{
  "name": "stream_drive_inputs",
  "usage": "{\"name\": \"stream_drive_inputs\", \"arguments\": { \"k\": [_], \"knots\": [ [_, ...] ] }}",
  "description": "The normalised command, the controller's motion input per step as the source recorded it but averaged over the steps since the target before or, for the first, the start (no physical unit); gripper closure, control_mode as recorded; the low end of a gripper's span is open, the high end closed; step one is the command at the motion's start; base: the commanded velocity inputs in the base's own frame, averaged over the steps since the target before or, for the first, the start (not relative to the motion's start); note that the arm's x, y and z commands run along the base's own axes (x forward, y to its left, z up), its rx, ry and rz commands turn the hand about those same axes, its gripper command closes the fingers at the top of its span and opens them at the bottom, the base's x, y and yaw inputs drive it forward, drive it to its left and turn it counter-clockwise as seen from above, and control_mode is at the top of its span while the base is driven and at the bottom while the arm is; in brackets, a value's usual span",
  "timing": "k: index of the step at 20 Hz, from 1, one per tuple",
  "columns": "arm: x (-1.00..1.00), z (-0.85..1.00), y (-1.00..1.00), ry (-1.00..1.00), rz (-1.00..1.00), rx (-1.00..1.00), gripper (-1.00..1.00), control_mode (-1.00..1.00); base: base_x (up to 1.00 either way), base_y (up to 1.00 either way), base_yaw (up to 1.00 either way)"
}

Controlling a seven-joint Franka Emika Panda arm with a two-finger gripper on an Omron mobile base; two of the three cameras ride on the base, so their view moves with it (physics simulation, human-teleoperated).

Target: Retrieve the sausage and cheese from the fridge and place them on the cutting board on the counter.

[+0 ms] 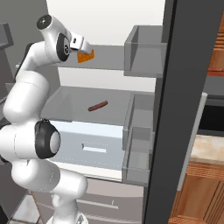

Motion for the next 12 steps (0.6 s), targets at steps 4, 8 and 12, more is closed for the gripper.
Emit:
{"name": "stream_drive_inputs", "arguments": {
  "k": [4,8,12],
  "knots": [
    [0.0,-0.1,-0.05,0.0,-0.01,0.0,-1.0,-1.0,0.0,0.0,0.0],
    [0.0,-0.19,-0.13,0.0,-0.02,0.0,-1.0,-1.0,0.0,0.0,0.0],
    [0.0,-0.28,-0.25,0.0,-0.02,0.0,-1.0,-1.0,0.0,0.0,0.0]
  ]
}}
